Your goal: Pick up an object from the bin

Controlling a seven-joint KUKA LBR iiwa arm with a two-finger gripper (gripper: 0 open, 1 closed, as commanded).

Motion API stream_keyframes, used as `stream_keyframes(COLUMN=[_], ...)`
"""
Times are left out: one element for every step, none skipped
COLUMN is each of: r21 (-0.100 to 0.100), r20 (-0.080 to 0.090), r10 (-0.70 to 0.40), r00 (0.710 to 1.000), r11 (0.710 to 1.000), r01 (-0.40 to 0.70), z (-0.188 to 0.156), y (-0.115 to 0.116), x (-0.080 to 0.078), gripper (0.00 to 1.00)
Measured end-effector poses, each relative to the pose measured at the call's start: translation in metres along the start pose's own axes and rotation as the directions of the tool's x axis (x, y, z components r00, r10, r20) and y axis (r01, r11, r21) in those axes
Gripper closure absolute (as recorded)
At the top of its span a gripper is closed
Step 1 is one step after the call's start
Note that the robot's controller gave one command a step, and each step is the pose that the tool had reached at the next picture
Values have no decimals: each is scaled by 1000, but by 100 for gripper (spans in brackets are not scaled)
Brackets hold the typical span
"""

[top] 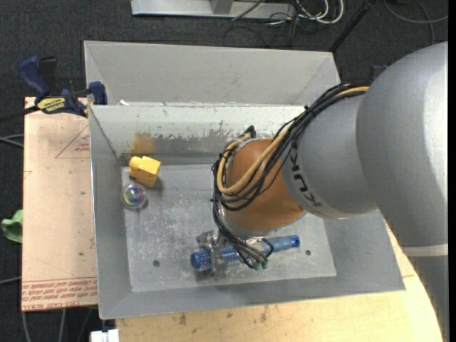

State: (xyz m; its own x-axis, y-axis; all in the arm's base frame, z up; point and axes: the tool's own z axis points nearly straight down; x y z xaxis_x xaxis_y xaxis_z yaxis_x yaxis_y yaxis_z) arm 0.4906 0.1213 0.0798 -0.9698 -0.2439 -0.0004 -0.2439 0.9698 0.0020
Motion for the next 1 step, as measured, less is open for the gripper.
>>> stream_keyframes(r21=[1], r20=[6], r10=[1], r00=[1000], r11=[1000], r01=[-1], z=[-60], y=[1], x=[-1], gripper=[100])
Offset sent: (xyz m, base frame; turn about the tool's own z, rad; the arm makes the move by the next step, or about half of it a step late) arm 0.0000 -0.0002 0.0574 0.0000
